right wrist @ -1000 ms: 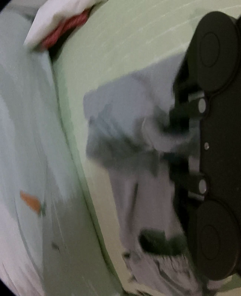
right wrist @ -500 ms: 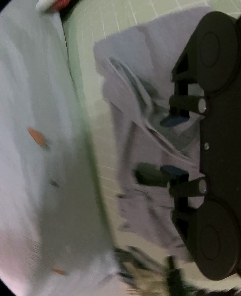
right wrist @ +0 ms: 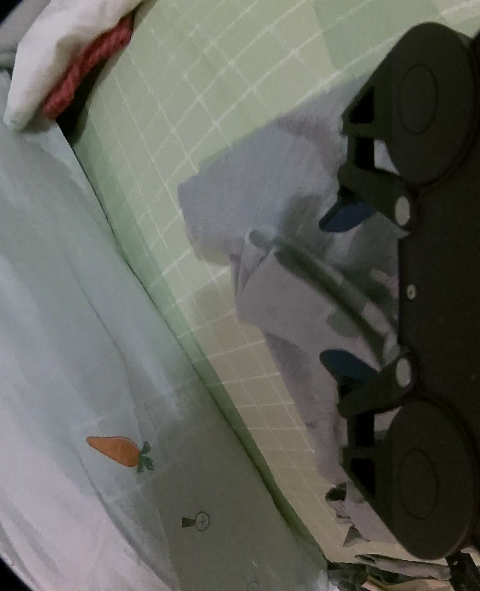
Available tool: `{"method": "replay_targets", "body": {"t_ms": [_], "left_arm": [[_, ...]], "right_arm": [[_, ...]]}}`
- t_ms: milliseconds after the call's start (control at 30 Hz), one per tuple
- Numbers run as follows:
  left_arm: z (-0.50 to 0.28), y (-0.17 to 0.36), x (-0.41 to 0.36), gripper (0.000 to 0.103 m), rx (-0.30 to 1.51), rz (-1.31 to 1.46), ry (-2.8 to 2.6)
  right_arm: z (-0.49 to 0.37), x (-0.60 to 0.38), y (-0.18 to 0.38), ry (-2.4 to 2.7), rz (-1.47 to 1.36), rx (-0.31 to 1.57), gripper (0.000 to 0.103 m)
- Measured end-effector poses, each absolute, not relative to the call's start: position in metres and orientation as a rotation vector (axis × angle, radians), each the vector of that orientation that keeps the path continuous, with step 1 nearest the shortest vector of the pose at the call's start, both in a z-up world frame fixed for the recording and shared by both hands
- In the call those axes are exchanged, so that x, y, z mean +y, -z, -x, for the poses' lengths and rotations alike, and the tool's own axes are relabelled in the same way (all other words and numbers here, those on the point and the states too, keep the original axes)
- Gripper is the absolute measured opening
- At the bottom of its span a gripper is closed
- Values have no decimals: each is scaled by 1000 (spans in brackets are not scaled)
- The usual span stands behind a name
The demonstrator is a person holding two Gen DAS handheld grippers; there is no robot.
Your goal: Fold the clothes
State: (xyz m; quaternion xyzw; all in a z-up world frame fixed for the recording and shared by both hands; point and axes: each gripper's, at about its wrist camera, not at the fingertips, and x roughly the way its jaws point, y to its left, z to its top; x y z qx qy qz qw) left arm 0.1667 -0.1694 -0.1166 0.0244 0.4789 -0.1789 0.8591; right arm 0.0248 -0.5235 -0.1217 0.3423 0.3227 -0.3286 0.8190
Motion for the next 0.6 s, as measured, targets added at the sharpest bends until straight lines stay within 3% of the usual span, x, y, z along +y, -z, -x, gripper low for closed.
{"method": "replay_targets", "body": {"t_ms": [67, 133, 167, 367, 400, 467, 533, 567, 600], "left_arm": [[-174, 118, -173, 89, 1011, -54, 372], [-181, 120, -178, 89, 1013, -56, 365], [-184, 121, -180, 89, 1013, -58, 362], [-189, 129, -186, 89, 1037, -56, 360], [-189, 131, -186, 89, 1043, -53, 360], [-188, 134, -187, 89, 1054, -47, 360], [-188, 137, -188, 89, 1064, -40, 362], [-187, 138, -188, 89, 1068, -35, 363], [-187, 140, -187, 89, 1074, -28, 364]], "right_arm": [[-37, -526, 122, 685, -710, 695, 47], [-53, -530, 122, 671, -679, 703, 18], [-63, -531, 122, 649, -651, 714, 13], [-127, -509, 119, 441, -436, 785, 10], [-135, -507, 122, 400, -454, 797, 11], [-145, -504, 127, 341, -513, 820, 24], [-141, -502, 125, 336, -571, 808, 58], [-135, -502, 121, 354, -583, 794, 67], [-129, -503, 117, 374, -593, 780, 81]]}}
